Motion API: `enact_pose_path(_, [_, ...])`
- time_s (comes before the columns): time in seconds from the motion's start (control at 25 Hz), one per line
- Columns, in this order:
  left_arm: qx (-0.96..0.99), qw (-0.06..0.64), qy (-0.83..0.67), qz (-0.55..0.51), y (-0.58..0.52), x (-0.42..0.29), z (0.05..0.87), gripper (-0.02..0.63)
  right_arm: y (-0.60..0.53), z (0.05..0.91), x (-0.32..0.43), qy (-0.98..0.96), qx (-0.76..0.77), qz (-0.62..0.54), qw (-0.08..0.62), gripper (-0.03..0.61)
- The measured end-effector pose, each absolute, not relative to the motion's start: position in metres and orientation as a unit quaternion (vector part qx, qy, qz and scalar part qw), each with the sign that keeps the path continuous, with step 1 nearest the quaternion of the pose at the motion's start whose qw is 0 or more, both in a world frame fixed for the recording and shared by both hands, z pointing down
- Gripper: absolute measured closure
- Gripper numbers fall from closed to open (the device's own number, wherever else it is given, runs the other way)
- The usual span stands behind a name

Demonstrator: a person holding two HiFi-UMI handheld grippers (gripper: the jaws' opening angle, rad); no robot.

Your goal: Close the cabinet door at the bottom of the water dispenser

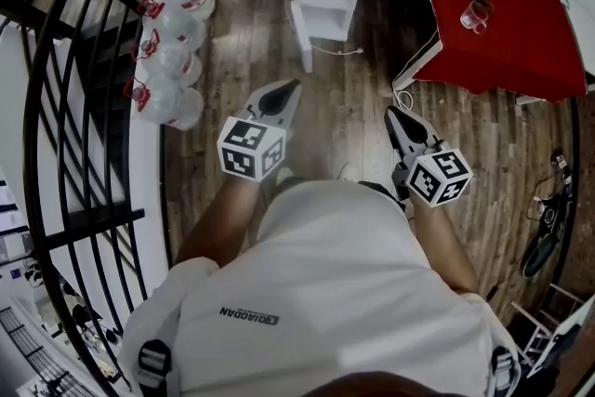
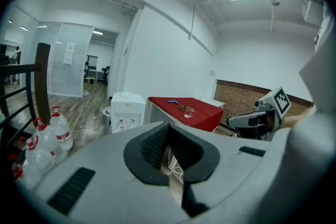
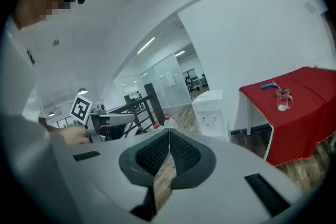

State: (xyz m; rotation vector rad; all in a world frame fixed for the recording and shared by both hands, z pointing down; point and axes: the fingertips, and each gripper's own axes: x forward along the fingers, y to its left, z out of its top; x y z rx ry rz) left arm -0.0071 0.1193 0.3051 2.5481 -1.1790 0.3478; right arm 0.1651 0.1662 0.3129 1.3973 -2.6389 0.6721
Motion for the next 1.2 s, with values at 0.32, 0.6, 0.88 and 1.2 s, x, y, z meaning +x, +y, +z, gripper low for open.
enact_pose_path(0.32, [0.866,0.171,-0.452,0.129,0.124,0.037,0.316,0.617,0.158,0.334,0.218,-0.877,0.419,0.231,0.051,0.556])
enact_pose_path(0.6, [0.845,0.195,-0.471,0.159,0.140,0.034,0.336,0.617,0.148,0.358,0.216,-0.882,0.390,0.258,0.059,0.556])
enact_pose_path(0.88, [0.835,0.215,-0.479,0.163,0.119,0.020,0.351,0.617,0.122,0.376,0.196,-0.882,0.375,0.274,0.080,0.555])
enact_pose_path(1.2, [0.829,0.239,-0.478,0.166,0.045,-0.009,0.377,0.617,0.057,0.411,0.149,-0.886,0.348,0.274,0.135,0.555])
